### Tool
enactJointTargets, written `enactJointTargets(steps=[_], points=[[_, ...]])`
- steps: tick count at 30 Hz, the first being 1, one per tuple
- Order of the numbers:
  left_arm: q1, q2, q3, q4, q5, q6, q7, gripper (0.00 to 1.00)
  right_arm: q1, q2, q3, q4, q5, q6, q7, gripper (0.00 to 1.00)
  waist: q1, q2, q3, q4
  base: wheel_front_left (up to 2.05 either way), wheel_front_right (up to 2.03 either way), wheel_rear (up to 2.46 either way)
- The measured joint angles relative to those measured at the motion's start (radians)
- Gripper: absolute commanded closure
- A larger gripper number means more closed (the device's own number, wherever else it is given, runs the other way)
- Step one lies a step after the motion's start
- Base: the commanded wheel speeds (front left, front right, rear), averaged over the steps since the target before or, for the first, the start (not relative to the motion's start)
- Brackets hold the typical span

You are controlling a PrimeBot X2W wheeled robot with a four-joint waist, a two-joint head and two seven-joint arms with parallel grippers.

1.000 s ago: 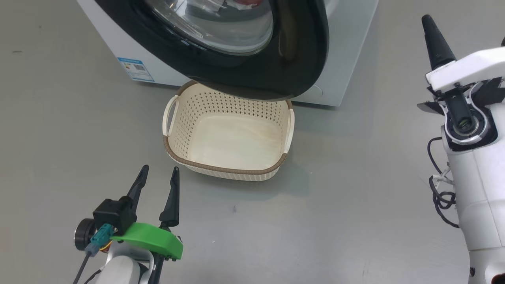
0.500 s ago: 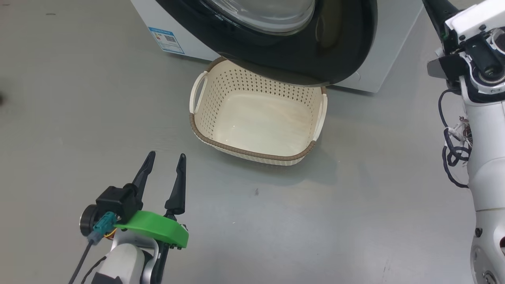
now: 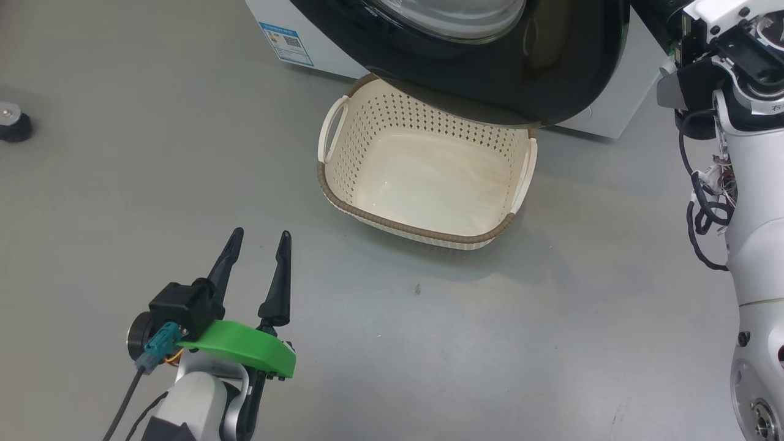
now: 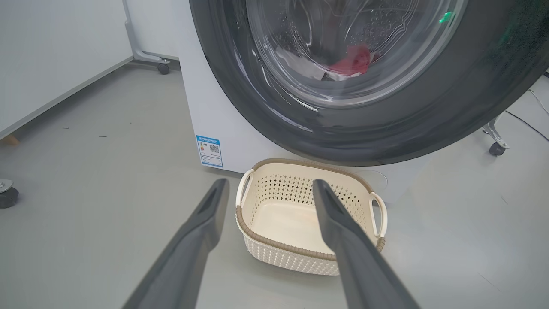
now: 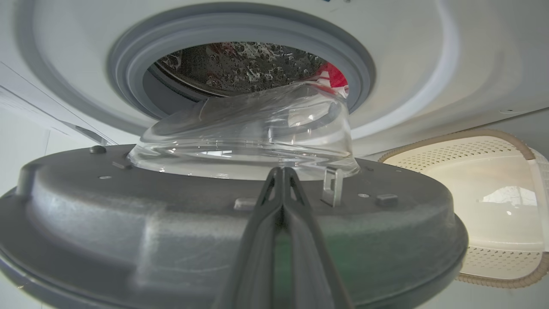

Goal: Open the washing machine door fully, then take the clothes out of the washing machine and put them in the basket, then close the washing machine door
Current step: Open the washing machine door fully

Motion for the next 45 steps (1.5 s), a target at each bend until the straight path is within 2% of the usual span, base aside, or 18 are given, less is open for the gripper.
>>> enactJointTargets(steps=[7,24,45], points=[[-0.001,-0.001,0.0,0.001,-0.008,0.001,0.0,0.0,-0.005,-0.001,0.0,0.031,0.019,-0.016,0.048,1.0,0.0,0.0,0.001,0.005,0.0,0.0,0.0],[-0.014,-0.002,-0.013,0.007,-0.007,0.009,0.0,0.0,-0.014,0.011,0.0,0.084,0.064,-0.018,0.121,1.0,0.0,0.0,-0.016,0.002,0.0,0.0,0.0],[-0.011,-0.002,-0.007,0.02,0.011,0.018,0.0,0.0,0.05,0.073,0.054,0.137,0.124,0.011,0.189,1.0,0.0,0.0,-0.096,-0.016,0.0,0.0,0.0]])
